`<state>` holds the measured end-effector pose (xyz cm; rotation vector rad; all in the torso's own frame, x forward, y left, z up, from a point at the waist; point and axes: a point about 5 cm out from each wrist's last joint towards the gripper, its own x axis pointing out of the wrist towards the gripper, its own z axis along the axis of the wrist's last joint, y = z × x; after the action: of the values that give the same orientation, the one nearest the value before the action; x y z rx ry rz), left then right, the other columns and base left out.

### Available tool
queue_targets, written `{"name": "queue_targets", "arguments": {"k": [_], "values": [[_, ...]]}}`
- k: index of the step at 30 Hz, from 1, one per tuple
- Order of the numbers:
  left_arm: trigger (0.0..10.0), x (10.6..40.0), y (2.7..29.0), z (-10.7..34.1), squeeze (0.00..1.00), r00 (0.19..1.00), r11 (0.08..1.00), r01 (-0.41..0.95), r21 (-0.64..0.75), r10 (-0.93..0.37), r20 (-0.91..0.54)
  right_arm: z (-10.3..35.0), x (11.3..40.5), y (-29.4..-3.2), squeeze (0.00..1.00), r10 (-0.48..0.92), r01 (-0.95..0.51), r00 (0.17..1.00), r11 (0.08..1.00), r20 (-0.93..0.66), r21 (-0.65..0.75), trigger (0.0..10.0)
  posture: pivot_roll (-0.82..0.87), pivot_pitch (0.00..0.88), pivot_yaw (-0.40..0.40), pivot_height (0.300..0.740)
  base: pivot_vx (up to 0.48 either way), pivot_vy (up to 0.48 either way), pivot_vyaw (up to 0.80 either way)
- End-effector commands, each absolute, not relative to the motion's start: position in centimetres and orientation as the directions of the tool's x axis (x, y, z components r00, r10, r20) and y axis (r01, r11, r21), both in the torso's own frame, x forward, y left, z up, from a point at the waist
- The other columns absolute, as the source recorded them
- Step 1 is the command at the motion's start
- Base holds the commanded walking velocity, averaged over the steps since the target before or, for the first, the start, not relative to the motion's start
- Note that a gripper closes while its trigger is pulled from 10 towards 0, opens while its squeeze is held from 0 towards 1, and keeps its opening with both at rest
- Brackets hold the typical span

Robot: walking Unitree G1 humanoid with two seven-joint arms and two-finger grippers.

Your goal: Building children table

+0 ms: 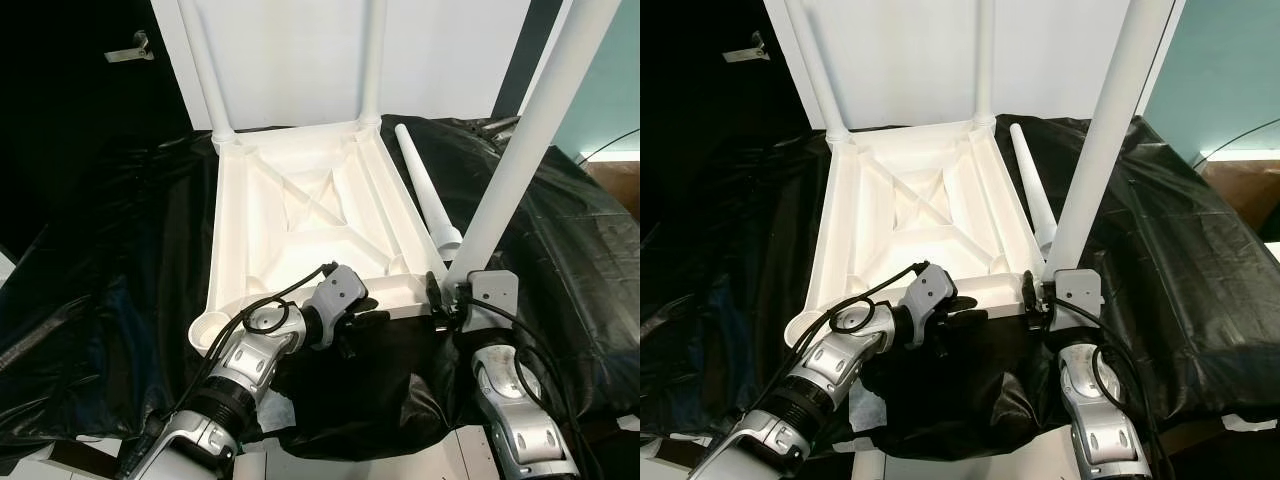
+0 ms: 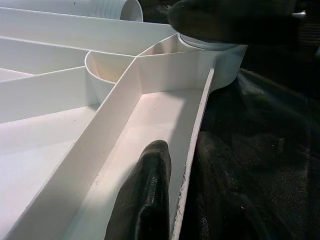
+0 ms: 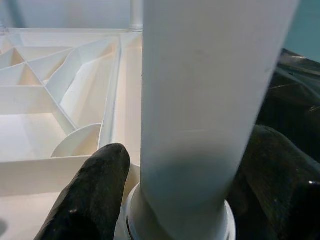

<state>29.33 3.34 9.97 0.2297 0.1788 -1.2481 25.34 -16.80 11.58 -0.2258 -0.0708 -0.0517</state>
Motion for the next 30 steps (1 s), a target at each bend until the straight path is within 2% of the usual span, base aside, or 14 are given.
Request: {"name": "queue_targets", "arguments": {"k": [1, 2, 11, 12, 13, 14, 18, 29, 30], "values": [[10.0, 28.4, 3.0, 9.0, 0.0, 0.222, 0.23, 0.973, 0.005, -0.935, -0.276, 11.2, 24.9, -17.1, 0.0, -0.068, 0.078, 0.996, 0.972, 0.053, -0.221, 10.0, -0.12, 0.007, 0.021, 0.74, 0.0, 0.0, 0.0], [10.0, 28.6, 3.0, 9.8, 0.0, 0.236, 0.241, 0.971, 0.009, -0.943, -0.234, 11.1, 24.1, -17.7, 0.0, -0.105, 0.111, 0.994, 0.971, 0.037, -0.214, 10.0, -0.13, 0.008, 0.02, 0.74, 0.0, 0.0, 0.0], [10.0, 29.2, 3.4, 11.6, 0.0, 0.277, 0.281, 0.959, -0.015, -0.952, -0.134, 10.7, 21.7, -18.1, 0.0, -0.112, 0.103, 0.993, 0.975, -0.038, -0.195, 10.0, -0.15, 0.018, 0.023, 0.74, 0.0, 0.0, 0.0], [10.0, 29.3, 3.6, 11.8, 0.0, 0.276, 0.281, 0.959, -0.024, -0.953, -0.127, 10.6, 21.4, -18.1, 0.0, -0.105, 0.094, 0.993, 0.978, -0.05, -0.187, 3.0, -0.15, 0.02, 0.025, 0.74, 0.0, 0.0, 0.0], [10.0, 29.4, 3.7, 12.0, 0.0, 0.275, 0.28, 0.959, -0.029, -0.954, -0.123, 10.5, 21.3, -18.1, 0.0, -0.1, 0.088, 0.993, 0.98, -0.057, -0.181, 3.0, -0.15, 0.02, 0.025, 0.74, 0.0, 0.0, 0.0], [10.0, 29.5, 3.9, 12.1, 0.0, 0.273, 0.279, 0.96, -0.032, -0.954, -0.125, 10.4, 21.1, -18.0, 0.0, -0.096, 0.084, 0.993, 0.982, -0.066, -0.172, 0.0, -0.15, 0.021, 0.027, 0.74, 0.0, 0.0, 0.0], [10.0, 29.8, 5.0, 13.0, 0.0, 0.253, 0.256, 0.966, -0.018, -0.961, -0.109, 9.9, 20.8, -17.6, 0.0, -0.075, 0.058, 0.991, 0.987, -0.111, -0.148, 0.0, -0.15, 0.018, 0.03, 0.74, 0.0, 0.0, 0.0], [10.0, 29.5, 6.1, 14.5, 0.0, 0.168, 0.17, 0.985, -0.043, -0.985, -0.048, 9.2, 21.1, -17.0, 0.0, -0.04, 0.019, 0.987, 0.992, -0.158, -0.128, 0.0, -0.14, 0.014, 0.028, 0.74, 0.0, 0.0, 0.0], [10.0, 29.3, 6.2, 14.6, 0.0, 0.155, 0.157, 0.987, -0.039, -0.987, -0.045, 9.2, 21.3, -17.0, 0.0, -0.031, 0.01, 0.986, 0.992, -0.162, -0.129, 1.2, -0.14, 0.014, 0.028, 0.74, 0.0, 0.0, 0.0]]}}
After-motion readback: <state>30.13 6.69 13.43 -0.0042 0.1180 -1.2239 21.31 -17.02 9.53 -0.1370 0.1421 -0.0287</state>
